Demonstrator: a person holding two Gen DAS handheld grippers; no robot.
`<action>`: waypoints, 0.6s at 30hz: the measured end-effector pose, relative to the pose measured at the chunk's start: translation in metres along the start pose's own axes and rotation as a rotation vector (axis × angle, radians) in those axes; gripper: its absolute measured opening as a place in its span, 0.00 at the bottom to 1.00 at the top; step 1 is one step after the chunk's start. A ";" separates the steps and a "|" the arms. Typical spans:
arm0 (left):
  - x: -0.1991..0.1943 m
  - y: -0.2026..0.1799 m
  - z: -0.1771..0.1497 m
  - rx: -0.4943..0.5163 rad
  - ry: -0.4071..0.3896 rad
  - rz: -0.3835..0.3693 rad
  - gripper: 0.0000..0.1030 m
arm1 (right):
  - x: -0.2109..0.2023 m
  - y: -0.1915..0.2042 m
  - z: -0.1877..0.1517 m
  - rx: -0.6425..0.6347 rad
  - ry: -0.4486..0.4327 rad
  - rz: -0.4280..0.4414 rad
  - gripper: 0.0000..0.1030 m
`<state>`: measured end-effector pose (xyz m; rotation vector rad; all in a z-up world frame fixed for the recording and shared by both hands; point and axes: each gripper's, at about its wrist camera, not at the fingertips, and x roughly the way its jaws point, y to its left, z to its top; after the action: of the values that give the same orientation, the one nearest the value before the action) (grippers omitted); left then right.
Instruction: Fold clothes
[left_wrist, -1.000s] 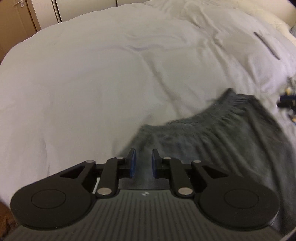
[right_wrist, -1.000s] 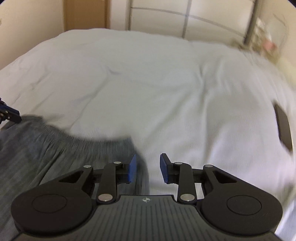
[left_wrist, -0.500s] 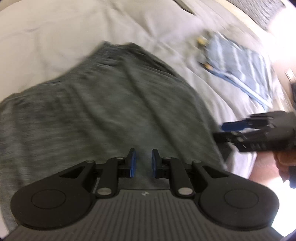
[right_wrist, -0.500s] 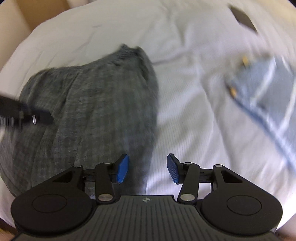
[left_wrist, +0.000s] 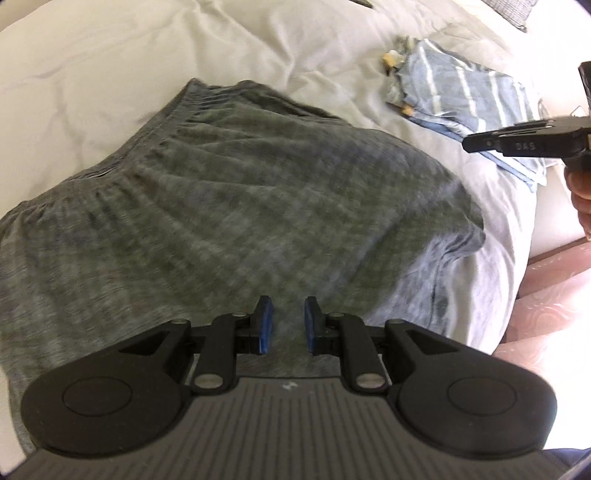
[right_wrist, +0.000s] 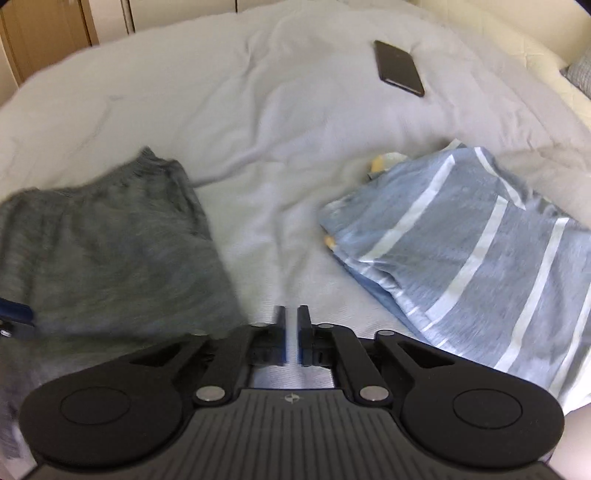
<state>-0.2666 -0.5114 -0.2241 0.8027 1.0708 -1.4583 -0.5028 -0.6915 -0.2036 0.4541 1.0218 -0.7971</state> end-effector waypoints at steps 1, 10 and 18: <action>-0.002 0.002 -0.002 -0.003 0.004 0.008 0.16 | 0.000 -0.003 0.000 0.031 0.006 0.019 0.11; -0.006 0.034 -0.022 -0.084 0.035 0.093 0.17 | 0.031 0.005 0.019 0.063 -0.033 0.190 0.28; -0.021 0.052 -0.034 -0.135 0.017 0.155 0.17 | 0.116 0.045 0.066 -0.153 0.070 0.304 0.09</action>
<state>-0.2148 -0.4716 -0.2263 0.7853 1.0831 -1.2378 -0.3972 -0.7501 -0.2758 0.4941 1.0398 -0.4310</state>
